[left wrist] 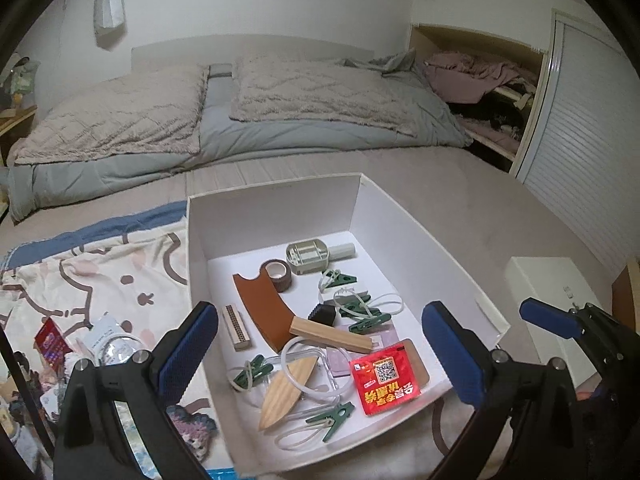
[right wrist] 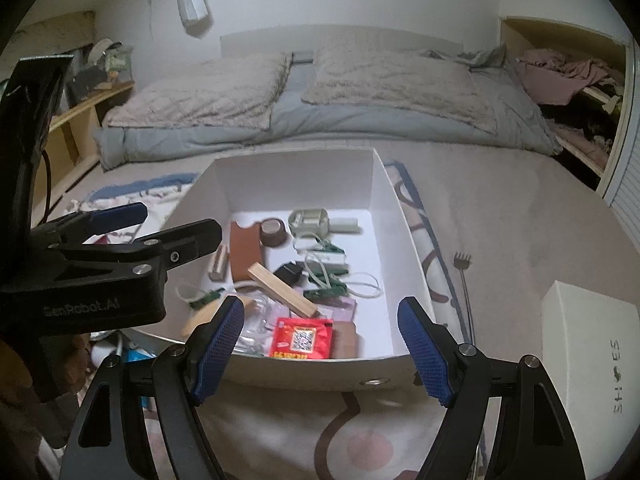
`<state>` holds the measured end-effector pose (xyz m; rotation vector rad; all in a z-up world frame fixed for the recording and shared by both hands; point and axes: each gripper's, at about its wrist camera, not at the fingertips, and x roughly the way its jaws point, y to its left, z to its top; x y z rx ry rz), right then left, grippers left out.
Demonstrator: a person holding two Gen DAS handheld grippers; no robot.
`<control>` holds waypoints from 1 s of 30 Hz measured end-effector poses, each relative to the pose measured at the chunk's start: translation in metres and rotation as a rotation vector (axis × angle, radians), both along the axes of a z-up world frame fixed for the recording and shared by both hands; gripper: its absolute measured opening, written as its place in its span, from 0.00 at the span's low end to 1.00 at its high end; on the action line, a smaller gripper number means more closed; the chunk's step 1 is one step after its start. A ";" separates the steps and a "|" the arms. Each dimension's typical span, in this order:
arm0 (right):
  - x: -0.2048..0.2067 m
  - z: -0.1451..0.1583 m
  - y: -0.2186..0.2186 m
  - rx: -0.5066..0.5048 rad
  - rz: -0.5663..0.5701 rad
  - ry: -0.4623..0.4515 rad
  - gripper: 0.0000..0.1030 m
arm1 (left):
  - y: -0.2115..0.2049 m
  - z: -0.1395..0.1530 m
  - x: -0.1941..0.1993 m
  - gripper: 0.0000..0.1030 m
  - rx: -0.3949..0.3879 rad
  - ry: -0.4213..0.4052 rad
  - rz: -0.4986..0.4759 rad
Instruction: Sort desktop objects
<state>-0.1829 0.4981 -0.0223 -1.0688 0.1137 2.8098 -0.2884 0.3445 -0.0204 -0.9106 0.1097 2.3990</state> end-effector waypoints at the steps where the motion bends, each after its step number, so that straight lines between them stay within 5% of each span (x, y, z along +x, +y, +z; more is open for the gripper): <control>1: 0.001 0.002 -0.002 0.009 -0.001 0.007 0.77 | -0.003 0.004 0.002 1.00 0.002 0.004 -0.001; 9: 0.017 0.029 -0.014 0.027 -0.007 0.071 0.85 | -0.031 0.033 0.022 1.00 0.034 0.048 0.009; 26: 0.061 0.075 -0.043 0.059 -0.028 0.182 0.86 | -0.087 0.077 0.081 1.00 0.060 0.110 0.035; 30: 0.074 0.082 -0.048 0.055 -0.035 0.212 0.95 | -0.101 0.082 0.096 1.00 0.055 0.132 0.033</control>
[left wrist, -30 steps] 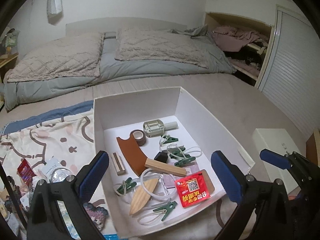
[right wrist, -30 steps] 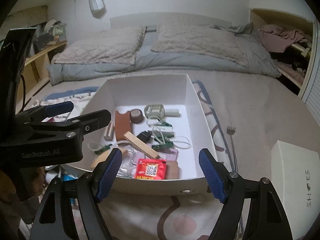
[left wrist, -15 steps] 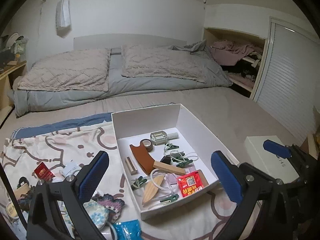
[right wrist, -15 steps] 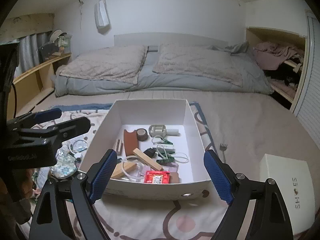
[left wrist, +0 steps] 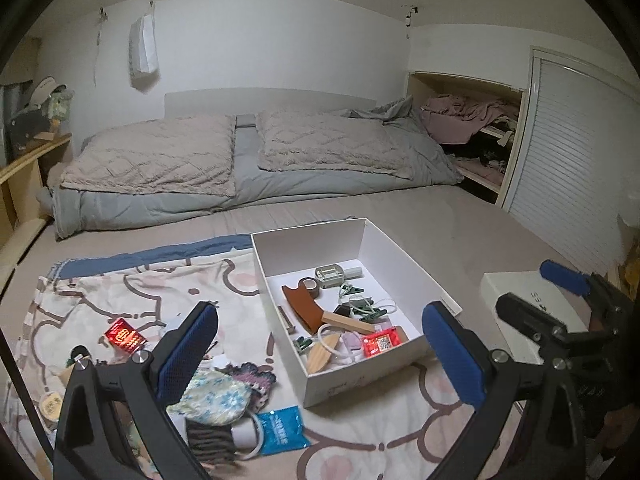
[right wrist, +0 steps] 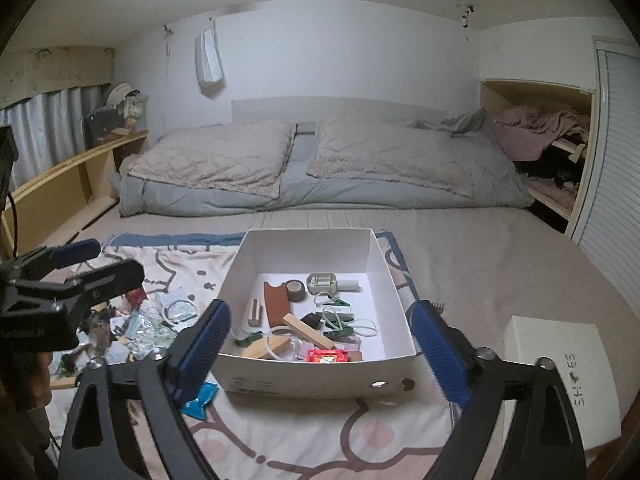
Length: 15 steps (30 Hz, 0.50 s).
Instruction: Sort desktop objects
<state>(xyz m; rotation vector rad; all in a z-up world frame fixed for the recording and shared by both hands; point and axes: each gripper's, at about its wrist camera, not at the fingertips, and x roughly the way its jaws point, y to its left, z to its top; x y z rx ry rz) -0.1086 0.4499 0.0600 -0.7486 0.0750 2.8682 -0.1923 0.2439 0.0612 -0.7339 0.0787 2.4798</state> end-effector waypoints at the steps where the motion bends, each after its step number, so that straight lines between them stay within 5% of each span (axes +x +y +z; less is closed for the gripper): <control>1: 0.003 0.002 -0.002 0.000 0.000 0.007 0.95 | -0.004 0.001 0.004 1.00 0.002 0.003 0.001; 15: 0.050 -0.002 -0.023 -0.028 -0.048 0.048 1.00 | -0.040 -0.003 0.053 1.00 0.006 0.061 -0.013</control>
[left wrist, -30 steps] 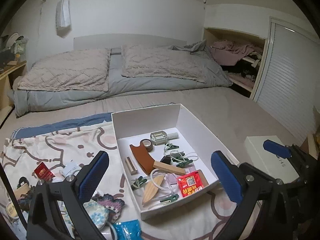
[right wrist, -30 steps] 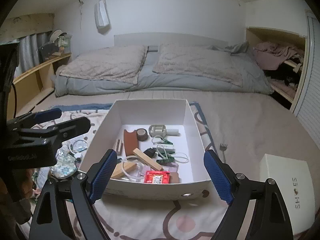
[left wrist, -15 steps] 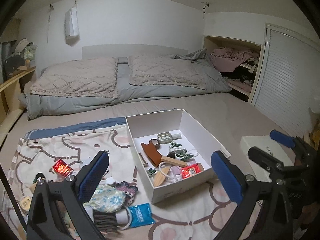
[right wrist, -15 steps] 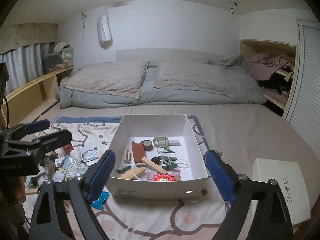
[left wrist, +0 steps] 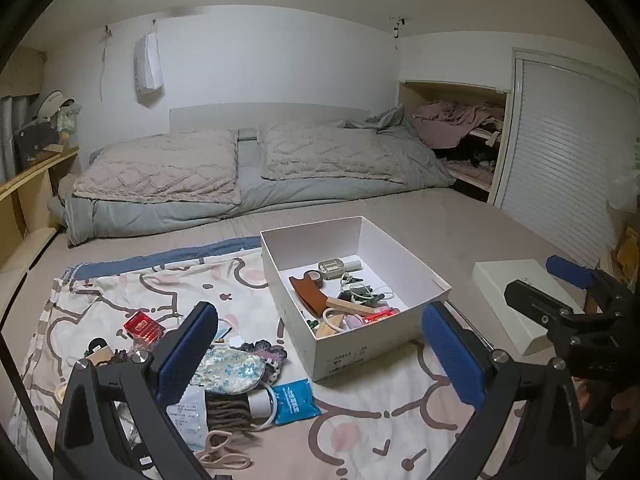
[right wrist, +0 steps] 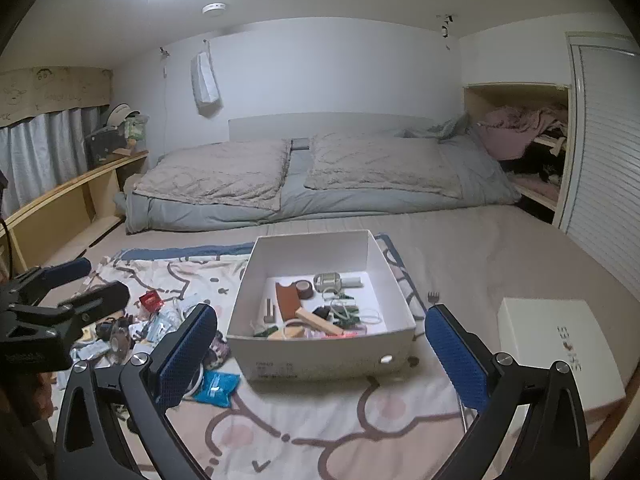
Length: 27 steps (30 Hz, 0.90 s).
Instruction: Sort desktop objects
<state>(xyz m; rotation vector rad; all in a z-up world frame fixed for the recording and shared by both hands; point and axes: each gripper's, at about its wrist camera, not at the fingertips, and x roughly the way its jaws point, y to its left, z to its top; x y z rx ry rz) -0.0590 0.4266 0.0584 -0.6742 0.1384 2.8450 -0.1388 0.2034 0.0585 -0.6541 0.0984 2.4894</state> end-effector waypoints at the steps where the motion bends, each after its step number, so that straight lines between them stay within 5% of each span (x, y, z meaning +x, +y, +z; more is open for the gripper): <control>1: 0.003 -0.001 -0.001 0.002 -0.004 0.001 1.00 | -0.002 -0.001 0.004 1.00 0.003 0.001 -0.002; 27: 0.052 -0.021 -0.037 0.037 0.013 0.011 1.00 | -0.032 -0.032 0.056 1.00 -0.008 0.008 0.027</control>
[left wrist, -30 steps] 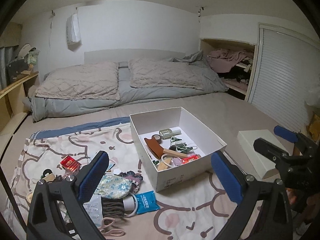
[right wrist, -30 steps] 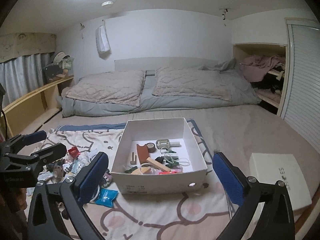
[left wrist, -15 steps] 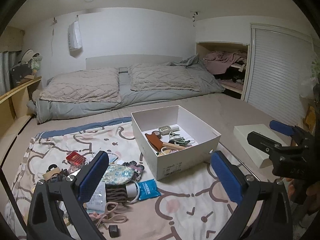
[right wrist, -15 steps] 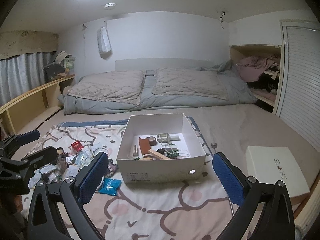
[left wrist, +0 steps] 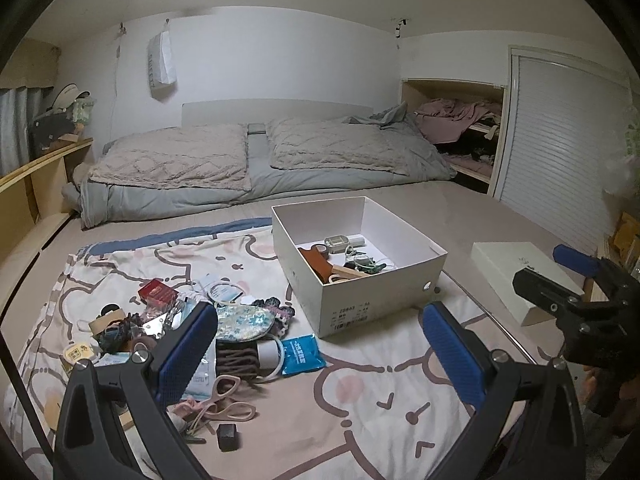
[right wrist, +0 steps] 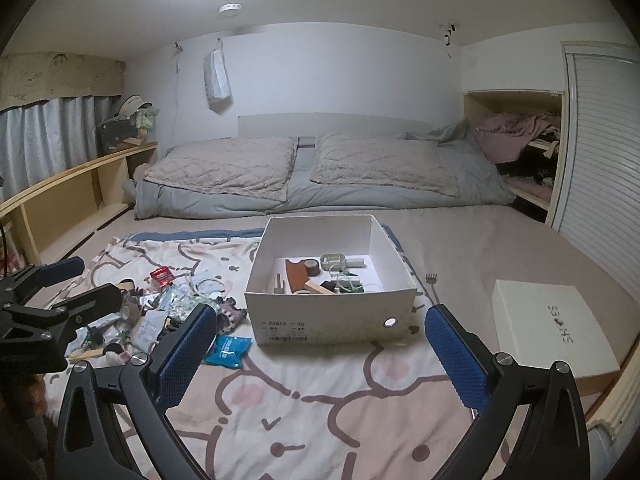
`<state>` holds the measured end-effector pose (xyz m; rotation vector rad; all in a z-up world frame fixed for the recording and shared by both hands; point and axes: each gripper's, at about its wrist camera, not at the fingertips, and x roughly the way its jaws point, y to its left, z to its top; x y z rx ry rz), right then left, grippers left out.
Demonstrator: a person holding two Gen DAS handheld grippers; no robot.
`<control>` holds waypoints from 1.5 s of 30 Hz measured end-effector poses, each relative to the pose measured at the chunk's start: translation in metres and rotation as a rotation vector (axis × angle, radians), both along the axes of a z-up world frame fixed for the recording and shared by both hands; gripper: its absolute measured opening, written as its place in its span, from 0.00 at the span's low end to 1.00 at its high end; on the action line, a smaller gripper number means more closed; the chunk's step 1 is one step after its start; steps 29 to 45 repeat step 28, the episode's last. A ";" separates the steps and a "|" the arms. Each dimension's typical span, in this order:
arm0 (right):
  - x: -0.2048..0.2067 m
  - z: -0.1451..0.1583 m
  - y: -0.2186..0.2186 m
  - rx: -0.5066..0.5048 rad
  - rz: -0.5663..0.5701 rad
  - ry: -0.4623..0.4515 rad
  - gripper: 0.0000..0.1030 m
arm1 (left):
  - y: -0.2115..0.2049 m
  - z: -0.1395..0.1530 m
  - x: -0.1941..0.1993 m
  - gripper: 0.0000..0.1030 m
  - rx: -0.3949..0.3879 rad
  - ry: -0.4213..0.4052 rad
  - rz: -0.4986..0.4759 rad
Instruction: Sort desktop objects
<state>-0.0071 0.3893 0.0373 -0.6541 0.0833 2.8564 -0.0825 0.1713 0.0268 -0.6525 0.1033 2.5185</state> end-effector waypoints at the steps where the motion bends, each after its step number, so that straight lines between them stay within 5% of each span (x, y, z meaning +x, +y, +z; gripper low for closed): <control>1: 0.001 0.000 0.000 0.001 -0.002 -0.001 1.00 | 0.000 -0.001 0.001 1.00 -0.004 0.003 0.001; 45: 0.002 -0.007 -0.010 -0.002 0.020 -0.028 1.00 | -0.007 -0.003 0.002 1.00 0.014 -0.009 0.031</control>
